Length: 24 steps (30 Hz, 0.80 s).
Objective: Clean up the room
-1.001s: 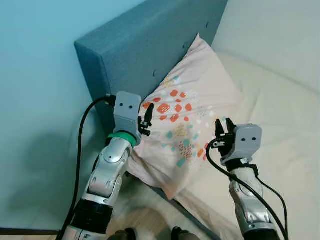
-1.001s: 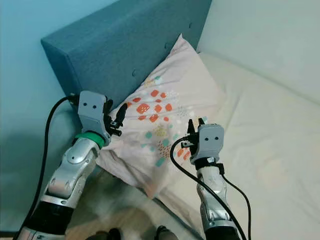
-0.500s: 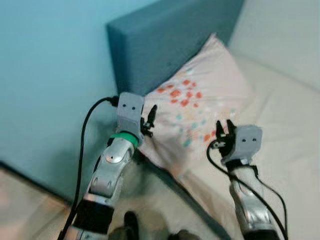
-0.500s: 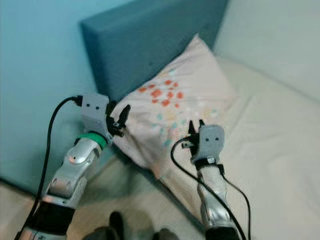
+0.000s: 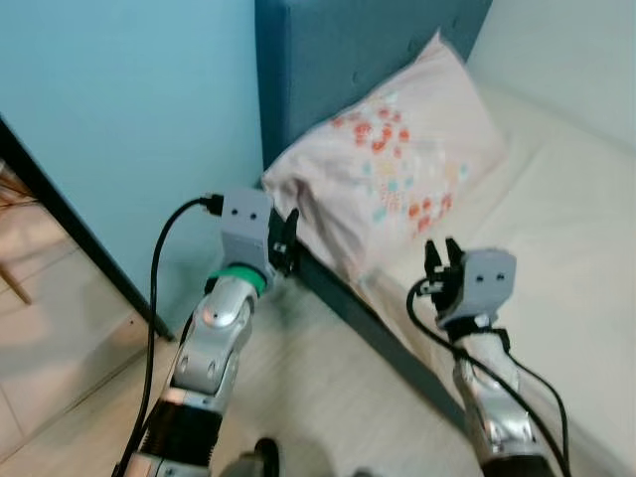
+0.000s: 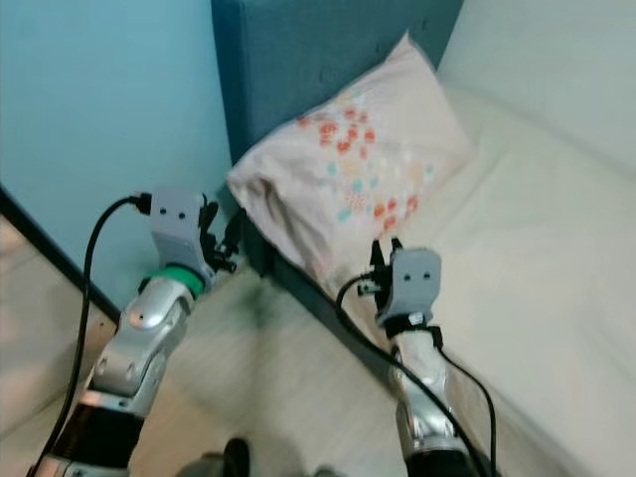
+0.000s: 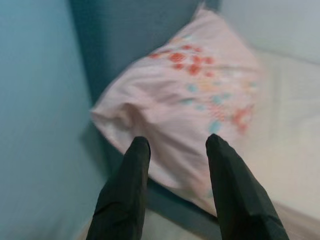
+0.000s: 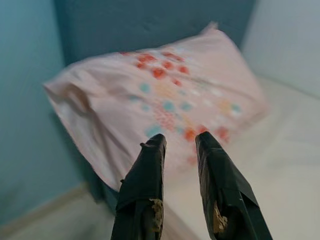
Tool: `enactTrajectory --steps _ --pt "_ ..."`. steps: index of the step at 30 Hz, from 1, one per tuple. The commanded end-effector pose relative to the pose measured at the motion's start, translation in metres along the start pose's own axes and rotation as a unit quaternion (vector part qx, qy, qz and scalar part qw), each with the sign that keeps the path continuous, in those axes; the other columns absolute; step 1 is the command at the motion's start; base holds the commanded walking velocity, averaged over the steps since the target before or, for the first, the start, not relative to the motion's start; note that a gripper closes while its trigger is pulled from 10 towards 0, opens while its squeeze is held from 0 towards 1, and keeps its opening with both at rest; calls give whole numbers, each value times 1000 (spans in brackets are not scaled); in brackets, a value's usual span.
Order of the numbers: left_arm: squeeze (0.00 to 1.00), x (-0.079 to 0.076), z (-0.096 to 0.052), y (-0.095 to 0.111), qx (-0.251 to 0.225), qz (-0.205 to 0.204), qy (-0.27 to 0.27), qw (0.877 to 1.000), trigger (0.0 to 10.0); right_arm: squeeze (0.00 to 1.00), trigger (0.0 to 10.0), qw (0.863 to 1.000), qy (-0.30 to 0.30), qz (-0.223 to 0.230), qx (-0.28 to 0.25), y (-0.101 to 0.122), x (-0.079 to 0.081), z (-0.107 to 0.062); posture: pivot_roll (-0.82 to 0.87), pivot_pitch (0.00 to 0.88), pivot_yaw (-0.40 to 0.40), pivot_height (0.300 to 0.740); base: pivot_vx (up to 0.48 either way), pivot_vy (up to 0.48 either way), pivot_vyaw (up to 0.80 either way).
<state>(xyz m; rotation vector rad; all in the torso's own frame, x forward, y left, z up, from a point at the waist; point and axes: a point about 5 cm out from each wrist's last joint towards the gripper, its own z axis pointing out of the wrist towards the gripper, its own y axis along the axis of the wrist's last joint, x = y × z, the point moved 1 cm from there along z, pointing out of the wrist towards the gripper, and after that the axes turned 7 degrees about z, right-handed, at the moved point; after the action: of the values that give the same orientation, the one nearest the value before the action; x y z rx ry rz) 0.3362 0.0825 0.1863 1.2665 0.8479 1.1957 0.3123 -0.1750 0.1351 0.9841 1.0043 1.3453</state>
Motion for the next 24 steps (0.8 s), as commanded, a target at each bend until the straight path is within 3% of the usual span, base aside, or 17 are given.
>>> enactTrajectory --steps 1,18,24 --pt "0 -2 -1 -3 6 6 -5 1000 10000 0 10000 1000 -8 1 10 -4 -3 -3 -68 151 4 740 -398 0 0" --pt "0 -1 -5 -13 20 10 -6 1000 10000 0 10000 1000 -11 3 30 -13 -5 -7 -69 152 1 740 -382 0 0" --pt "0 -2 -6 -20 35 15 -17 999 10000 0 10000 999 -13 7 30 -12 -5 -7 -69 152 1 740 0 0 -781"
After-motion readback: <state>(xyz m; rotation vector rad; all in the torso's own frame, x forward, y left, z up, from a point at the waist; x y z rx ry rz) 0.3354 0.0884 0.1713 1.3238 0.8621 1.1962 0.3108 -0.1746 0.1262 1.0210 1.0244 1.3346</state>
